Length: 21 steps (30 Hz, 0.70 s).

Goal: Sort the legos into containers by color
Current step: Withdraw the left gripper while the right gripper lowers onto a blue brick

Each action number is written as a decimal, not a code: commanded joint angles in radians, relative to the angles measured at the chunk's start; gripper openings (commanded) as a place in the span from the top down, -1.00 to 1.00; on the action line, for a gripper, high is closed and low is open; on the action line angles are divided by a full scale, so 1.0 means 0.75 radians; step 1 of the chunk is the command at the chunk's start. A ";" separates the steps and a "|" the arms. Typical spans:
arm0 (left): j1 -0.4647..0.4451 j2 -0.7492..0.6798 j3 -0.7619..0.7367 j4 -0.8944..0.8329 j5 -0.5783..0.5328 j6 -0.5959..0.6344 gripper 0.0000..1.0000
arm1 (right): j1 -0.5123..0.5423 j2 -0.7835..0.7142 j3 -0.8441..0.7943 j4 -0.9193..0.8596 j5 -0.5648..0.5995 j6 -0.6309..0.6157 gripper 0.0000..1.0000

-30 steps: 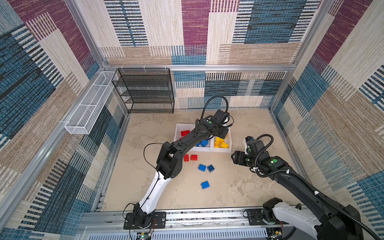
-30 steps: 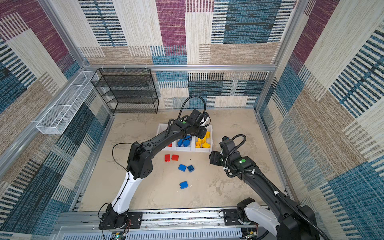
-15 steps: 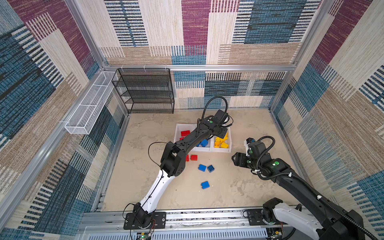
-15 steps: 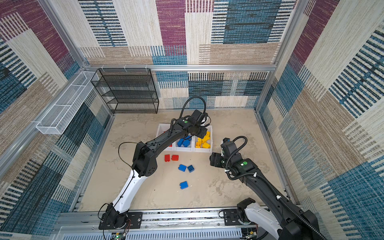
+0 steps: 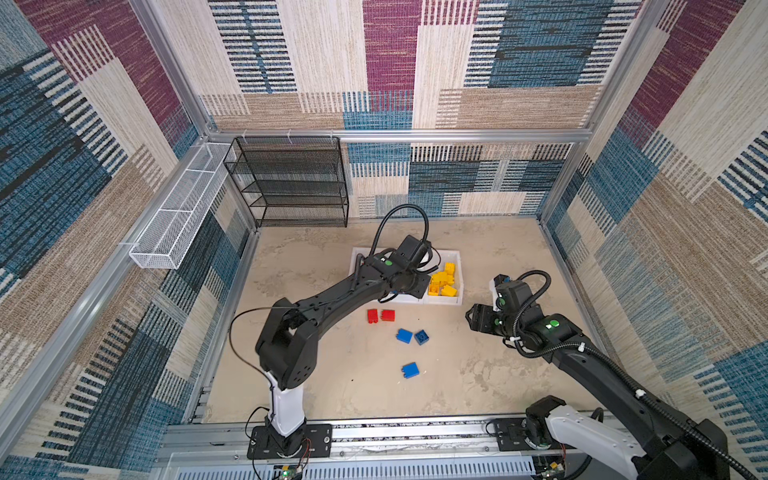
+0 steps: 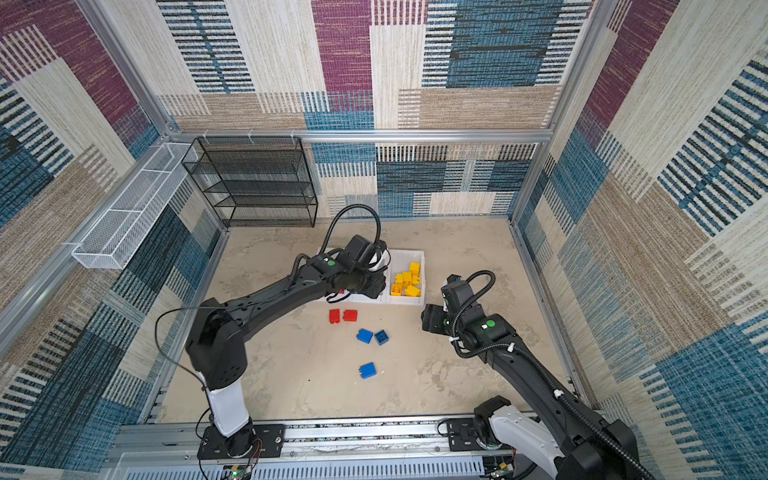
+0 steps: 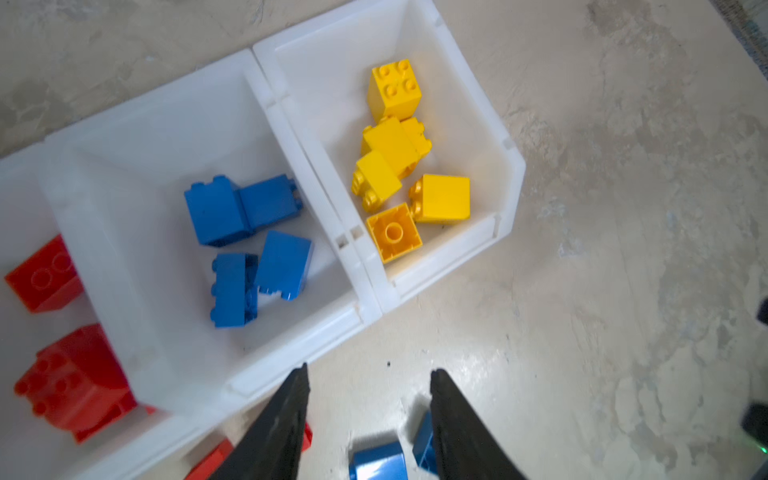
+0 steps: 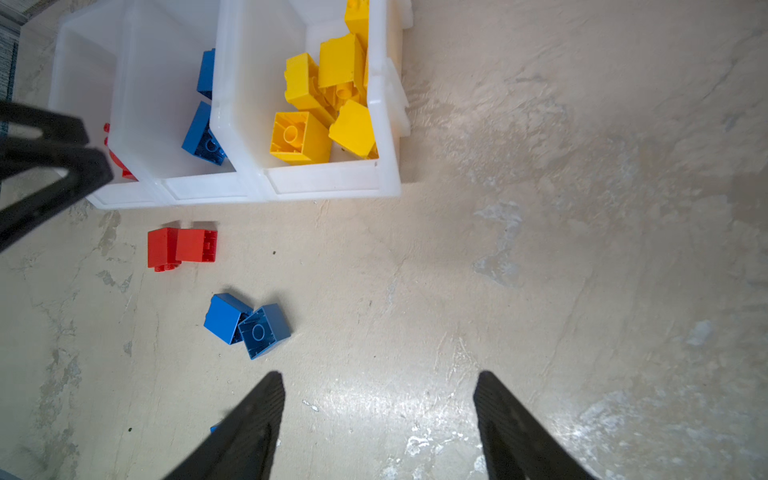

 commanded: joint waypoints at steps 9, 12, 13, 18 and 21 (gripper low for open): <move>0.008 -0.595 -0.693 0.151 -0.081 -0.280 -0.02 | 0.236 0.316 0.117 0.121 0.047 0.087 -0.49; 0.007 -0.722 -0.843 0.167 -0.089 -0.362 -0.02 | 0.313 0.440 0.163 0.147 0.060 0.106 -0.52; 0.008 -0.761 -0.889 0.175 -0.087 -0.383 -0.02 | 0.330 0.474 0.172 0.159 0.057 0.110 -0.51; 0.007 -0.906 -0.996 0.169 -0.091 -0.444 -0.02 | 0.384 0.593 0.204 0.195 0.052 0.103 -0.52; 0.007 -0.944 -1.031 0.159 -0.086 -0.460 -0.02 | 0.412 0.660 0.227 0.206 0.049 0.087 -0.51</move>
